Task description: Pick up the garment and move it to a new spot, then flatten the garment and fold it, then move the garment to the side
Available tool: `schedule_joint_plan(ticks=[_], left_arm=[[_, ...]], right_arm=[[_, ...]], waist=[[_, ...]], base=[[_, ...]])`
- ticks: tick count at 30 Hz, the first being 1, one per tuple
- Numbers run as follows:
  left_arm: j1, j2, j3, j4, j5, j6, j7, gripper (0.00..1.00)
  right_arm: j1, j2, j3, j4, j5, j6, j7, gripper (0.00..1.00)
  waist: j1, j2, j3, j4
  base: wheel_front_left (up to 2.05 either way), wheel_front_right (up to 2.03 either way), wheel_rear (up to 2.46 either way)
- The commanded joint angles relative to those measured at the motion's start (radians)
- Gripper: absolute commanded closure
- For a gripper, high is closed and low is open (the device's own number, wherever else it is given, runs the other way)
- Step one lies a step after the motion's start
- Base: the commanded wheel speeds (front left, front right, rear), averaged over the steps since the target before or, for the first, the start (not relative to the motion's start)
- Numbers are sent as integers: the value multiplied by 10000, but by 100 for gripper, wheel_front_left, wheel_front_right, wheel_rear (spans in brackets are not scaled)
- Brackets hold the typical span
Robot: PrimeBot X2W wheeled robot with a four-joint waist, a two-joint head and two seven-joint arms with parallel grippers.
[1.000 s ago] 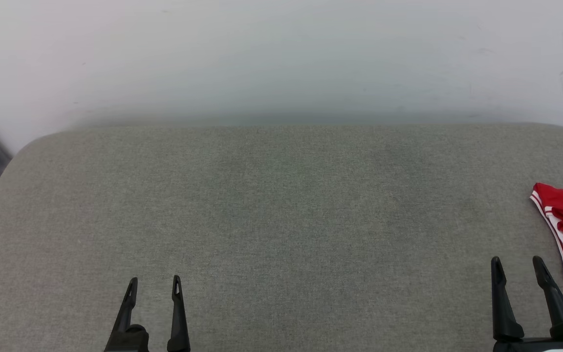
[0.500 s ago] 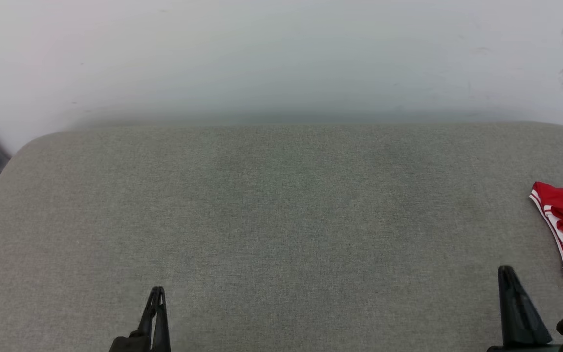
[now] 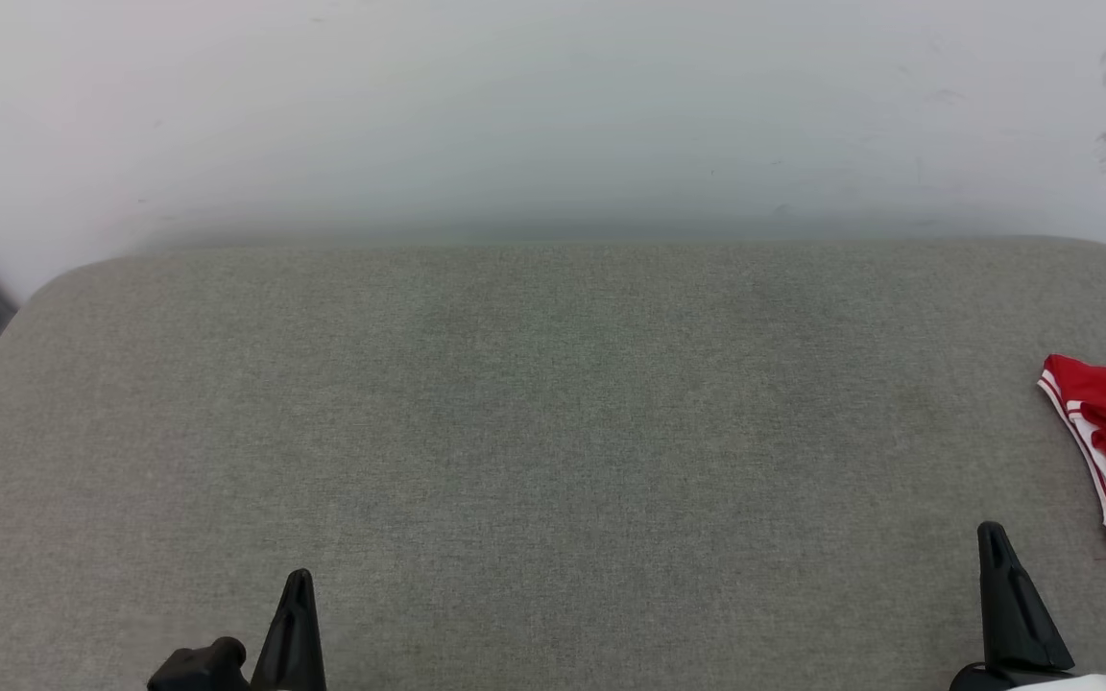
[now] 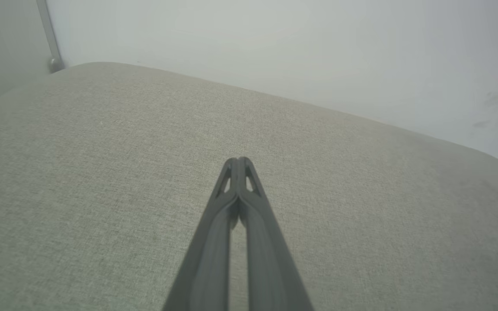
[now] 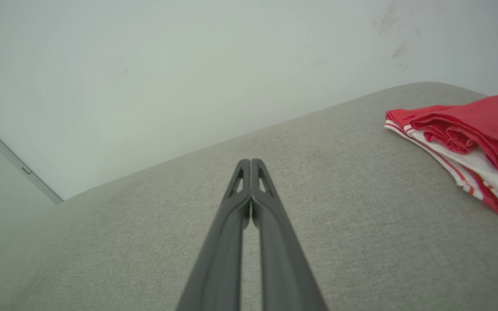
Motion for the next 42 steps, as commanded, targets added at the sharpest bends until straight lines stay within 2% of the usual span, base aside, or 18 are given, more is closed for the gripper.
schedule_joint_plan(ticks=[1,21,42], left_arm=[[-332,93,75,-37,-608,-120,84,100],[-1057,226,327,557,-4209,-722,737,100],[-1592,275,622,931,-7046,-1187,1328,100]], right_arm=[[-349,-122,29,-43,577,-1,109,100],[-1014,-238,106,504,3883,-1,798,100],[-1548,-279,101,956,6500,-2,1413,100]], waist=[[0,0,3,-5],[0,0,36,-56],[0,0,70,-108]], base=[[0,0,0],[0,0,0],[0,0,0]])
